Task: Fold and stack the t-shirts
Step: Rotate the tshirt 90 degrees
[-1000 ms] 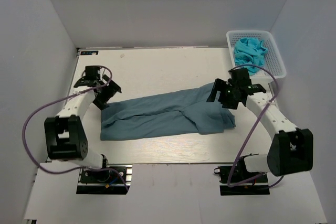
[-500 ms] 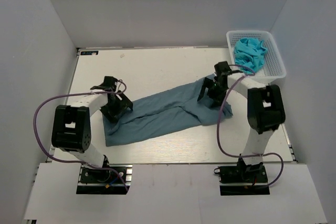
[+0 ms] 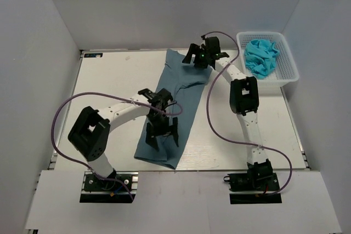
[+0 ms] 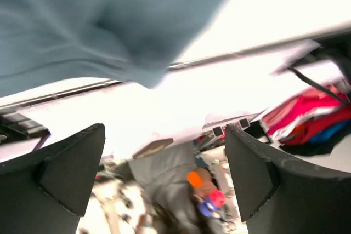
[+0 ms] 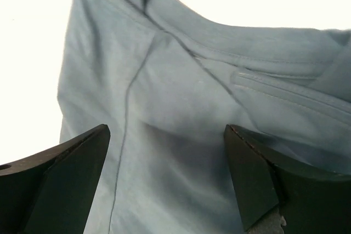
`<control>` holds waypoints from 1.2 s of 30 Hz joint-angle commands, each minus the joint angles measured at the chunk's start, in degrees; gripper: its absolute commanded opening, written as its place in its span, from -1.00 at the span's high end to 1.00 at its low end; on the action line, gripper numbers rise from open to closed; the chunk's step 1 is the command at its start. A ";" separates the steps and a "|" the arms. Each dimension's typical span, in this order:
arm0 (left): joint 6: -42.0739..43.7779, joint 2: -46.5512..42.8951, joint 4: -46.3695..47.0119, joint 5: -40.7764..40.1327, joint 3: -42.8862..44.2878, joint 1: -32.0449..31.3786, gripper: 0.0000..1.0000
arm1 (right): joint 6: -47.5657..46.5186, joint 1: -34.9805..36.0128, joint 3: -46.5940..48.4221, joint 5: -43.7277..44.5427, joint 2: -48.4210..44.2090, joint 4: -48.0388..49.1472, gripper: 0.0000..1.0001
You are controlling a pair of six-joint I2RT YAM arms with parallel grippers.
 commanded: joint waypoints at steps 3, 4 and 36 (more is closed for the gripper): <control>7.98 -2.60 -7.42 -2.22 14.37 -0.01 -0.99 | -5.72 0.96 -1.81 0.14 -11.53 11.22 -0.81; 8.60 -3.47 -6.89 -3.44 15.00 -0.01 -0.99 | -6.60 1.05 -1.73 1.79 -14.15 8.09 -0.81; -2.31 -26.87 14.56 -19.90 -16.72 16.60 -0.99 | -1.25 10.90 -41.73 12.17 -22.90 -17.69 -0.81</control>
